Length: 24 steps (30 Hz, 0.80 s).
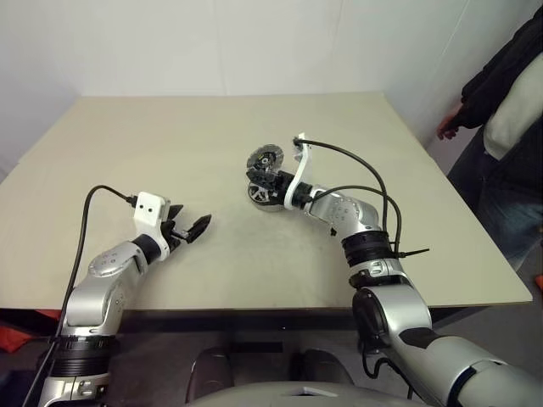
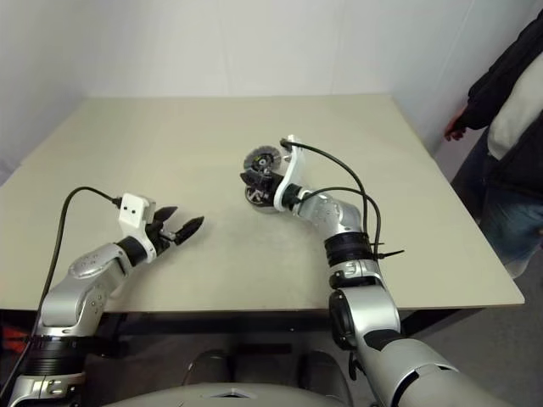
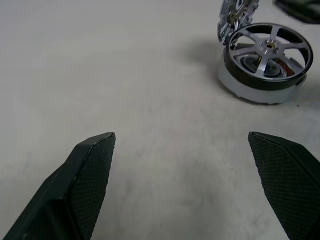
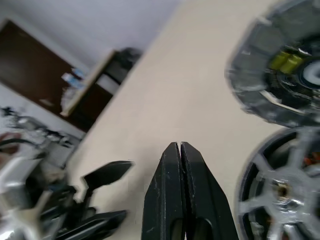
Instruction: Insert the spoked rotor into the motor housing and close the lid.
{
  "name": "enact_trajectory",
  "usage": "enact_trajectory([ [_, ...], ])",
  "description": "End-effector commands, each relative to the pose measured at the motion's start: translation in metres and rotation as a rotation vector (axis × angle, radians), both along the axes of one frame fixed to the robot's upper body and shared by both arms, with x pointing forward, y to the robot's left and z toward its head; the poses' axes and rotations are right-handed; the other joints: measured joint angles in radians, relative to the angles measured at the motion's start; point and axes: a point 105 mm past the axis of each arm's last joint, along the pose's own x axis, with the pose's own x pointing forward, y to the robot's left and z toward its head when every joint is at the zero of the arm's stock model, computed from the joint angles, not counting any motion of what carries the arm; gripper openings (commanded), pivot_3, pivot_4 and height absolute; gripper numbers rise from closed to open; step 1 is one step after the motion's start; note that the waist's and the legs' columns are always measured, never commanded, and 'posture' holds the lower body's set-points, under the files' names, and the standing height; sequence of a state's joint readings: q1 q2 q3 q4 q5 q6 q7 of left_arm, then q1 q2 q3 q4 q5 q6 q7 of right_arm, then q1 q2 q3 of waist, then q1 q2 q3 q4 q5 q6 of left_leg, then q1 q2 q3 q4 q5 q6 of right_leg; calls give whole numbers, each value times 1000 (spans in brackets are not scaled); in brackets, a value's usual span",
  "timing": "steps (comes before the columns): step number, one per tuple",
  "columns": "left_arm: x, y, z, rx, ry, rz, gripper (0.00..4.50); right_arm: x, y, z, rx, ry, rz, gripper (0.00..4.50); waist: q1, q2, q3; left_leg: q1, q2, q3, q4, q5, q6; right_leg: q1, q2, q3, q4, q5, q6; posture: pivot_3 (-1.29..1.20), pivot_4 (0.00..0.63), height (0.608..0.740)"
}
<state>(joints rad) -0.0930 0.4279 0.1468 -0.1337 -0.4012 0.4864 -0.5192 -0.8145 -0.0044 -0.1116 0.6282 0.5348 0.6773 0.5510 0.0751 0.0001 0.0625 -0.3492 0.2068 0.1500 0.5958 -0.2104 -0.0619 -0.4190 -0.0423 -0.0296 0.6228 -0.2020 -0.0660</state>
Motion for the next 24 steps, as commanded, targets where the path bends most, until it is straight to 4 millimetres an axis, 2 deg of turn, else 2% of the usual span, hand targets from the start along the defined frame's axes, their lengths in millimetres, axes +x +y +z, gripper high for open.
enact_trajectory([
  [1, 2, -1, 16, 7, -66, -4, 4500, 11, 0, 3, -80, -65, -49, 11, 0, 0, 0, 0, 0, 0, 0, 0, 0, 0, 0, 0, 0, 0, 0, 0, 0, 740],
  [5, 2, -1, 17, 7, -69, -2, 4500, 18, -7, 0, -138, -84, -101, 11, -3, 0, 0, 0, 0, 0, 0, 0, 0, 0, 0, 0, 0, 0, 0, 0, 0, 740],
  [15, 2, -3, 16, 5, -66, -6, 4500, 26, -20, 5, -140, -101, -141, 11, -4, 0, 0, 0, 0, 0, 0, 0, 0, 0, 0, 0, 0, 0, -1, 0, 0, 740],
  [22, 3, -1, 16, 7, -67, -3, 4500, 22, -14, 0, -137, -89, -125, 11, -5, 0, 0, 0, 0, 0, 0, 0, 0, 0, 0, 0, 0, 0, -1, 0, 0, 740],
  [24, 3, -1, 16, 7, -67, -2, 4500, 20, -13, 4, -122, -103, -112, 11, -5, 0, 0, 0, 0, 0, 0, 0, 0, 0, 0, 0, 0, 0, -1, 0, 0, 740],
])
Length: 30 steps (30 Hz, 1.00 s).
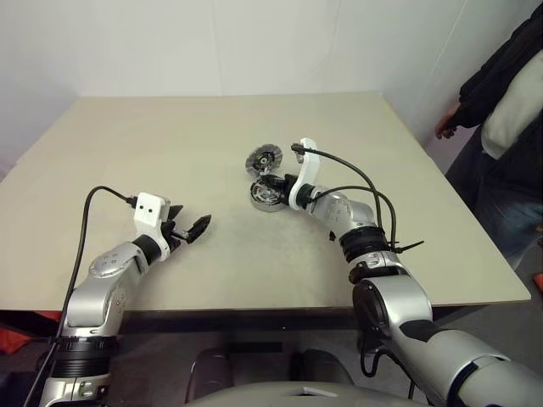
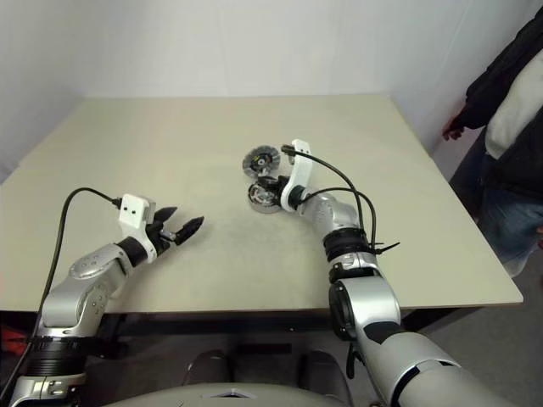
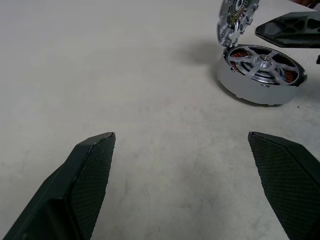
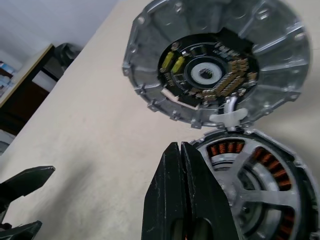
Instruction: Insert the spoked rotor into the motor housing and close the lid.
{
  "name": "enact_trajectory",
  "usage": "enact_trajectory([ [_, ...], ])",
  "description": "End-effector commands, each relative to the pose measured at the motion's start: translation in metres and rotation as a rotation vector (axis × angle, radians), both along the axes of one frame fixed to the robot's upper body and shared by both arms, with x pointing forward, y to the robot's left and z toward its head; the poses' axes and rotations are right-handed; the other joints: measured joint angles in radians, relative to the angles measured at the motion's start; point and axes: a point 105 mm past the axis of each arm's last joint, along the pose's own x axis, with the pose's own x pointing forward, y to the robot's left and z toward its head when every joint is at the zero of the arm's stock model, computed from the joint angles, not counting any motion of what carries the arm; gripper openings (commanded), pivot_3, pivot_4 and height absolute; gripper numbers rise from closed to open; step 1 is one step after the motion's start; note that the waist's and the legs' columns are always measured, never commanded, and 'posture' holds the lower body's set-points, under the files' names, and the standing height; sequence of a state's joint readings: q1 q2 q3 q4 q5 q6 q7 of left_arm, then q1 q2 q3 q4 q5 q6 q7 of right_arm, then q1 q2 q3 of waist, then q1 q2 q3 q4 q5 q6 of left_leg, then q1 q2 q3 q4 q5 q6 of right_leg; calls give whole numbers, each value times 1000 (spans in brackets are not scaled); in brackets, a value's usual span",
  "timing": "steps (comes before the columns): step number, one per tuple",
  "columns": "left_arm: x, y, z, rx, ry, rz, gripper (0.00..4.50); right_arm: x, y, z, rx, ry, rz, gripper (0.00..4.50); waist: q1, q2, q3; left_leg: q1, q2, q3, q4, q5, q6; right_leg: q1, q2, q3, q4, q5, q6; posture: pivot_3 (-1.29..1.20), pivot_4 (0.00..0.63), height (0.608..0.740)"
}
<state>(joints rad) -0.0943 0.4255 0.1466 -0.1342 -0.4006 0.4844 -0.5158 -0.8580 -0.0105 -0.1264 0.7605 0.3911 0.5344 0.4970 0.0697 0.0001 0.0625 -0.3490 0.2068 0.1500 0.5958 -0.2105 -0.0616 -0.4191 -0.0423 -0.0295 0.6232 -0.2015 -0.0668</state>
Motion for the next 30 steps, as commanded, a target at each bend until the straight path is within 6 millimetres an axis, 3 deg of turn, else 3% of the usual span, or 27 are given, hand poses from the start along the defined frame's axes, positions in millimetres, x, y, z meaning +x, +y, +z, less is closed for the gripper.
enact_trajectory([
  [1, 2, -1, 15, 8, -63, -4, 4500, 2, 3, 24, 39, -79, 25, 11, 1, 0, 0, 0, 0, 0, 0, 0, 0, 0, 0, 0, 0, 0, 0, 0, 0, 740],
  [4, 2, -1, 15, 8, -64, -5, 4500, 4, -1, 35, 40, -124, 27, 11, 1, 0, 0, 0, 0, 0, 0, 0, 0, 0, 0, 0, 0, 0, 0, 0, 0, 740],
  [7, 3, -1, 16, 8, -65, -8, 4500, 7, -5, 28, -1, -125, 0, 11, 1, 0, 0, 0, 0, 0, 0, 0, 0, 0, 0, 0, 0, 0, 0, 0, 0, 740],
  [13, 4, -3, 17, 9, -69, -13, 4500, 1, -13, -33, -134, 10, -54, 11, -1, 0, 0, 0, 0, 0, 0, 0, 0, 0, 0, 0, 0, 0, 0, 0, 0, 740],
  [15, 4, -3, 17, 9, -69, -14, 4500, 1, -16, -39, -162, 15, -70, 11, -2, 0, -1, 1, 0, 1, 0, 0, 0, 2, 0, 1, 0, 0, 0, 0, 0, 740],
  [20, 3, -1, 17, 11, -69, -10, 4500, 8, -15, -12, -104, -57, -63, 11, 1, 0, 0, 16, 0, 0, 0, -2, 4, 13, 0, 0, -1, -4, 6, 0, 0, 740],
  [25, 4, -3, 16, 8, -68, -13, 4500, 14, -16, 18, -48, -145, -52, 11, 0, 0, 0, 14, 0, 0, 1, -2, 4, 13, -1, 0, -2, -4, 6, 0, 0, 740],
  [30, 3, -5, 15, 4, -65, -18, 4500, 17, -16, 32, -46, -200, -57, 11, -1, 0, 0, 10, 0, 0, -1, -3, 4, 10, 0, 0, -3, 0, 0, 0, 0, 740],
])
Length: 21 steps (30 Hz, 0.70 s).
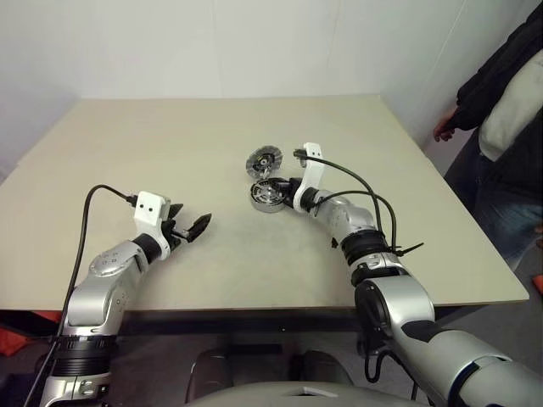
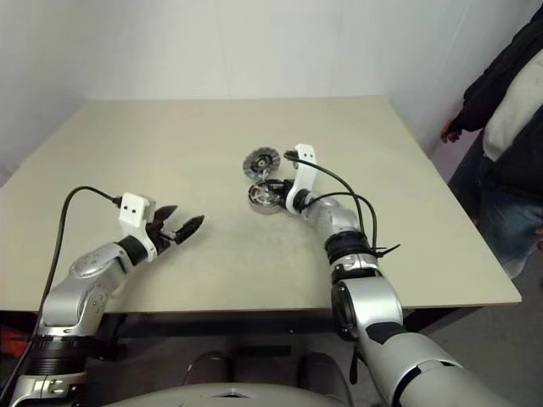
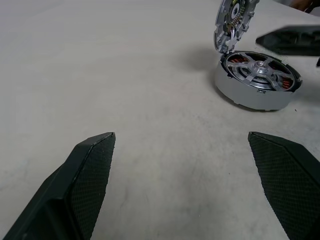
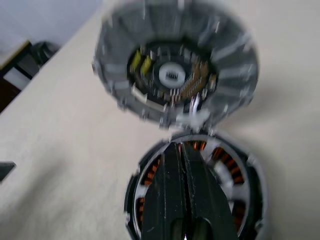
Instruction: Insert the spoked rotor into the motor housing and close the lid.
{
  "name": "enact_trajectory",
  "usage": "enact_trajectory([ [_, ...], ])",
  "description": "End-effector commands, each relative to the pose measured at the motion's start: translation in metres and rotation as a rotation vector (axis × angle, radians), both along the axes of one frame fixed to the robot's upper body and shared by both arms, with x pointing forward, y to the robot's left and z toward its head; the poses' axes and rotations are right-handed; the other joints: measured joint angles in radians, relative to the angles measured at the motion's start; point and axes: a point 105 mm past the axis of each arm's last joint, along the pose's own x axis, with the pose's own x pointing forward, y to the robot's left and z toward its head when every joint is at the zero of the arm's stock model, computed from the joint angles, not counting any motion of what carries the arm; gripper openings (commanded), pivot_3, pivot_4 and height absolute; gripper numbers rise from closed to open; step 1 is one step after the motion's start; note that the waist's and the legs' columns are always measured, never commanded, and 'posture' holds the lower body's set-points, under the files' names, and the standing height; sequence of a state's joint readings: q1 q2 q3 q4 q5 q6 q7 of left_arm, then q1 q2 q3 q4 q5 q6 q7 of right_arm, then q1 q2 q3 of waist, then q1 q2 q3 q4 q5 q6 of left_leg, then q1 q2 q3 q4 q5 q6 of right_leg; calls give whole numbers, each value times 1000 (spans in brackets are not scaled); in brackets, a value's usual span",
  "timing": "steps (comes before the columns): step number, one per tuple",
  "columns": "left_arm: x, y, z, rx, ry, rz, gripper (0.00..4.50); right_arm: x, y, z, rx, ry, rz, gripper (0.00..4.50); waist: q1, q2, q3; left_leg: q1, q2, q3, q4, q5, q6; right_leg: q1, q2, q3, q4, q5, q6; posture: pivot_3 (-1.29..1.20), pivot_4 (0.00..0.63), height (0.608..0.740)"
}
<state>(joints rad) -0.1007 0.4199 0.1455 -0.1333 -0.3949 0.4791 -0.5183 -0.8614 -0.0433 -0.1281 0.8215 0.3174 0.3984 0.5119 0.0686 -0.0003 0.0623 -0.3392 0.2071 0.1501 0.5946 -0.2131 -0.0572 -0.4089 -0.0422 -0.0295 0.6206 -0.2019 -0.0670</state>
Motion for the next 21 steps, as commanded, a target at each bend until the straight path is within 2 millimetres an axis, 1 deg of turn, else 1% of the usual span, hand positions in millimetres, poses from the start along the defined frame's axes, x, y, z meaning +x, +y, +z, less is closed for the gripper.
enact_trajectory([
  [1, 2, -4, 13, 4, -55, -14, 4500, 8, 4, 35, 27, -113, 8, 11, -1, 0, 0, -2, 0, 0, 0, 0, 0, -1, 0, 0, 0, 0, 0, 0, 0, 740],
  [2, 2, -4, 13, 4, -54, -15, 4500, 8, 5, 34, 26, -111, 6, 11, -1, 0, 0, -4, 0, 0, 0, 0, 0, -1, 0, 0, -1, 0, 0, 0, 0, 740],
  [4, 2, -4, 13, 3, -55, -14, 4500, 9, 4, 26, 10, -93, -6, 11, -1, 0, 0, -5, 0, 0, 0, 0, 0, -3, 0, 0, -2, 0, 0, 0, 0, 740],
  [7, 1, -4, 13, 4, -55, -11, 4500, 7, 0, 4, -24, -38, -30, 11, -1, 0, 0, -6, 0, 0, 0, 0, 0, -5, 0, 0, -2, 0, 0, 0, 0, 740],
  [9, 1, -3, 13, 5, -55, -9, 4500, 6, -7, -18, -82, 3, -70, 11, 0, 0, 0, -6, 0, 0, 0, 0, 0, -5, 0, 0, -2, 0, 0, 0, 0, 740],
  [10, 1, -3, 13, 5, -55, -8, 4500, 5, -10, -25, -106, 14, -83, 11, 0, 0, 0, -6, 0, 0, 0, 0, 0, -5, 0, 0, -2, 0, 0, 0, 0, 740],
  [11, 1, -2, 14, 5, -56, -7, 4500, 5, -12, -27, -113, 15, -89, 11, 0, 0, 0, -6, 0, 0, 1, 0, 0, -5, 0, 0, -1, 0, 0, 0, 0, 740],
  [13, 0, -2, 14, 5, -56, -4, 4500, 6, -11, -23, -97, 5, -84, 11, -1, 0, 0, -6, 0, 0, 1, 0, 0, -4, 0, 0, -1, 0, 0, 0, 0, 740],
  [16, 0, -1, 13, 5, -54, -3, 4500, 9, -10, -6, -72, -47, -61, 11, -1, 0, 0, -5, 0, 0, 1, -1, 1, -3, 0, 0, -1, 0, 0, 0, 0, 740],
  [19, 1, -2, 13, 3, -56, -3, 4500, 11, -11, 23, -42, -154, -9, 11, 0, 0, 0, -5, 0, 0, 1, 0, 1, -4, 0, 0, -1, 0, 0, 0, 0, 740],
  [20, 1, -2, 13, 3, -56, -3, 4500, 10, -11, 29, -33, -179, 6, 11, 0, 0, 0, -6, 0, 0, 1, 0, 1, -5, 0, 0, -1, 0, 0, 0, 0, 740],
  [21, 2, -2, 13, 2, -57, -3, 4500, 9, -11, 40, -19, -226, 28, 11, 0, 0, 0, -7, 0, 0, 1, 0, 1, -6, 0, 0, -1, 0, 0, 0, 0, 740],
])
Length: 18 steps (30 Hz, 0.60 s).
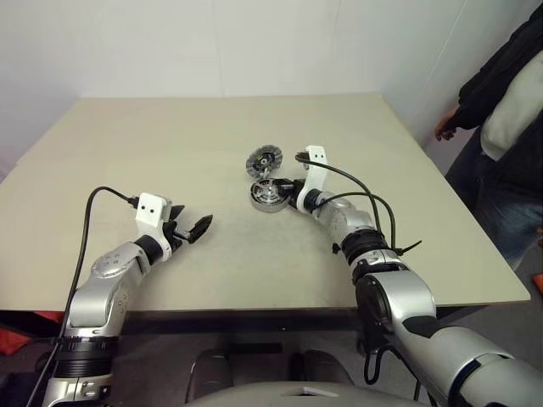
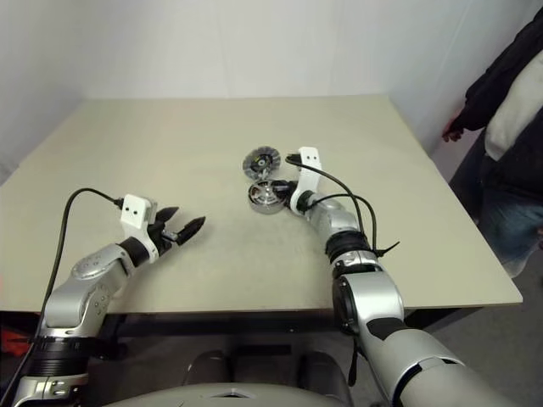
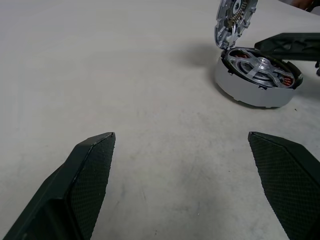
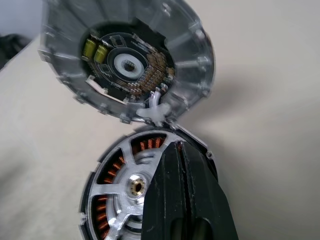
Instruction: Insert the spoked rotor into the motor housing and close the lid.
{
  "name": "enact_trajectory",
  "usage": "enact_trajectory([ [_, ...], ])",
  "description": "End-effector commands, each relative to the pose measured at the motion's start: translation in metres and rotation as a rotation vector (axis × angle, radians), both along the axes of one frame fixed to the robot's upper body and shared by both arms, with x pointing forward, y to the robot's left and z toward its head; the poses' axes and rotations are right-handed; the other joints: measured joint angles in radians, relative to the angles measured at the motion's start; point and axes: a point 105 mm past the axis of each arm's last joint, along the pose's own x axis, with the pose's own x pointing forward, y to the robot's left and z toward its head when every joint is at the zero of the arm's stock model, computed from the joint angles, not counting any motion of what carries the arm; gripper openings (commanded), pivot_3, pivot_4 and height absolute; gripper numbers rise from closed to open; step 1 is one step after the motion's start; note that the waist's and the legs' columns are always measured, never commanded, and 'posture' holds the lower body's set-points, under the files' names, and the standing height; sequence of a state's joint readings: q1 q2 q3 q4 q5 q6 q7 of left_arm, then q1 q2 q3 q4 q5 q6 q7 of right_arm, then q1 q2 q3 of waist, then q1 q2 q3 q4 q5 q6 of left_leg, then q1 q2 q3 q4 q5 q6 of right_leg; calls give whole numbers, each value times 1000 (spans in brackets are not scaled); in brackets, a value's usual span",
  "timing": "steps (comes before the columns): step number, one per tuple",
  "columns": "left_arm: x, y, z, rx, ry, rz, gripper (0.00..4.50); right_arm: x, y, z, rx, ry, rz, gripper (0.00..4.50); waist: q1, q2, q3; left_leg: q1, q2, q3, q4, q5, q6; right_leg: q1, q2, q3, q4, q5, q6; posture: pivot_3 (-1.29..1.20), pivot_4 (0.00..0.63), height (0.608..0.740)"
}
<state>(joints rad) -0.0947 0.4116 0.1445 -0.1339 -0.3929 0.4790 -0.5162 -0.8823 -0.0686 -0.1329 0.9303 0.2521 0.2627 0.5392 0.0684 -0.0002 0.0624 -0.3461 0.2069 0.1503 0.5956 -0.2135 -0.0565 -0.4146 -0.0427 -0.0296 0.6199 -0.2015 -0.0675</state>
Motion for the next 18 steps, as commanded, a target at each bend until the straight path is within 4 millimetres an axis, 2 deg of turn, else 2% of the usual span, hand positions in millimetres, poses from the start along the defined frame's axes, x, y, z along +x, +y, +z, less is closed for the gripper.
enact_trajectory([
  [1, 3, -2, 15, 6, -63, -5, 4500, 1, 1, 62, 45, -237, 95, 11, 0, 0, 0, -1, 0, 0, 0, 0, 0, 0, 0, 0, 0, 0, 0, 0, 0, 740],
  [3, 3, -3, 14, 4, -63, -5, 4500, -6, -3, 90, 0, -378, 170, 11, 1, 0, 0, -2, 0, 0, 0, 0, 0, -2, 0, 0, 0, 0, 0, 0, 0, 740],
  [5, 4, -4, 14, 1, -63, -6, 4500, -22, 0, 103, -155, -519, 327, 11, 4, 0, 0, -3, 0, 0, 0, 0, 0, -4, 0, 0, 0, 0, 0, 0, 0, 740],
  [6, 4, -4, 14, 1, -63, -7, 4500, -30, 2, 103, -221, -557, 399, 11, 4, 0, 0, -3, 0, 0, 0, 0, 0, -4, 0, 0, 0, 0, 0, 0, 0, 740],
  [8, 5, -4, 14, 0, -63, -8, 4500, -57, 4, 90, -393, -606, 663, 11, 5, -1, 0, -4, 0, 0, 1, 0, 1, -3, 0, 0, -1, 0, 0, 0, 0, 740],
  [10, 6, -5, 14, -2, -65, -10, 4500, -78, -5, 75, -585, -621, 899, 11, 5, -1, 0, -4, 0, 0, 1, -1, 1, -2, 0, 0, -1, 0, 0, 0, 0, 740],
  [13, 8, -5, 14, -3, -67, -11, 4500, -81, -11, 77, -686, -622, 1029, 595, 0, -1, 0, -4, 0, 0, 2, -2, 4, -2, 0, 0, -1, 0, 1, 0, 0, 740],
  [18, 7, -7, 13, -9, -69, -8, 4500, -64, -6, 75, -816, -672, 1034, 2228, -6, -1, 1, -3, 1, 0, 3, -1, 2, -3, 0, 0, 2, -2, 4, 0, 0, 740],
])
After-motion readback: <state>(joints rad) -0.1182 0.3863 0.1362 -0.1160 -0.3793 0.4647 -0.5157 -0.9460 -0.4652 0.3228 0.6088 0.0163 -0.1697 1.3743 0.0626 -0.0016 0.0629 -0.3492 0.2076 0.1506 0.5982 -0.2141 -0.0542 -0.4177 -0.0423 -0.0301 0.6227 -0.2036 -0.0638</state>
